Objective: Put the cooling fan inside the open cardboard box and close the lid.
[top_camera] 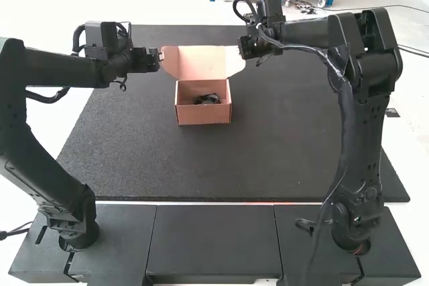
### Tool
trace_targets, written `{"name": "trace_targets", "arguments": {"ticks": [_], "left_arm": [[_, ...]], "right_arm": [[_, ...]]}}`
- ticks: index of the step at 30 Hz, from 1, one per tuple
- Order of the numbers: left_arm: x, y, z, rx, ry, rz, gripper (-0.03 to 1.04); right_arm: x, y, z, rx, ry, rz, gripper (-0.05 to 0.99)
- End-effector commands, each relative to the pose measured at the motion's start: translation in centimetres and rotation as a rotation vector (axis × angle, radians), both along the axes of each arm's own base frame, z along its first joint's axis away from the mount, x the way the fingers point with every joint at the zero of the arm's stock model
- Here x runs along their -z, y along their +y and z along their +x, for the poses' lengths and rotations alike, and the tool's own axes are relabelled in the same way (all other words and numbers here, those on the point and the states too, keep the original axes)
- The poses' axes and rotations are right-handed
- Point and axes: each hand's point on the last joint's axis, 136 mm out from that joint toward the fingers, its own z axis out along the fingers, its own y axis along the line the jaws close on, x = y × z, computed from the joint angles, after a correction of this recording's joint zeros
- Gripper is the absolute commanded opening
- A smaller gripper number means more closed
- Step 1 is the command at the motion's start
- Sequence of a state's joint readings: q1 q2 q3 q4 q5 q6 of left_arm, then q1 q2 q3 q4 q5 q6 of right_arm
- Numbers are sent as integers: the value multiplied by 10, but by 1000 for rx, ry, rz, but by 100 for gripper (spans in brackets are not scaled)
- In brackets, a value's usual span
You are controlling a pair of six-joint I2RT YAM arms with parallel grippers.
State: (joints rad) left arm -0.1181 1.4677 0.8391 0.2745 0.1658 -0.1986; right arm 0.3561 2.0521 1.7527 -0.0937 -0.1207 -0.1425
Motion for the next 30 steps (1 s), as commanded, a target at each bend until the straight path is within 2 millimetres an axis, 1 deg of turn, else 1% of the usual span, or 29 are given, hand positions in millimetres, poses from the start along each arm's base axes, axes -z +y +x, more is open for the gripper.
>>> {"name": "trace_targets", "arguments": {"ticks": [1,6,13,14,15,17,23,27,30], "left_arm": [[-20,-1,5,13,-50,2,97],[-20,-1,9,11,-56,0,97],[-28,-2,21,7,-71,-2,97],[-28,-2,23,7,-71,-2,97],[-29,-2,26,5,-72,-3,97],[-30,-4,30,8,-72,-3,97],[-18,-5,41,9,-39,2,97],[-7,-8,47,17,-16,4,97],[2,-10,52,20,5,6,96]], "right_arm": [[-21,12,1,-32,-37,33,20],[-19,18,-3,-57,-27,45,14],[-17,21,-7,-76,-10,51,8],[-17,21,-8,-81,-8,53,4],[-17,22,-9,-90,-7,53,-2],[-17,22,-9,-91,-7,54,-2],[-15,23,-11,-97,-2,55,-2],[-18,23,-13,-111,-10,53,-2],[-17,23,-16,-117,-6,52,-2]]}}
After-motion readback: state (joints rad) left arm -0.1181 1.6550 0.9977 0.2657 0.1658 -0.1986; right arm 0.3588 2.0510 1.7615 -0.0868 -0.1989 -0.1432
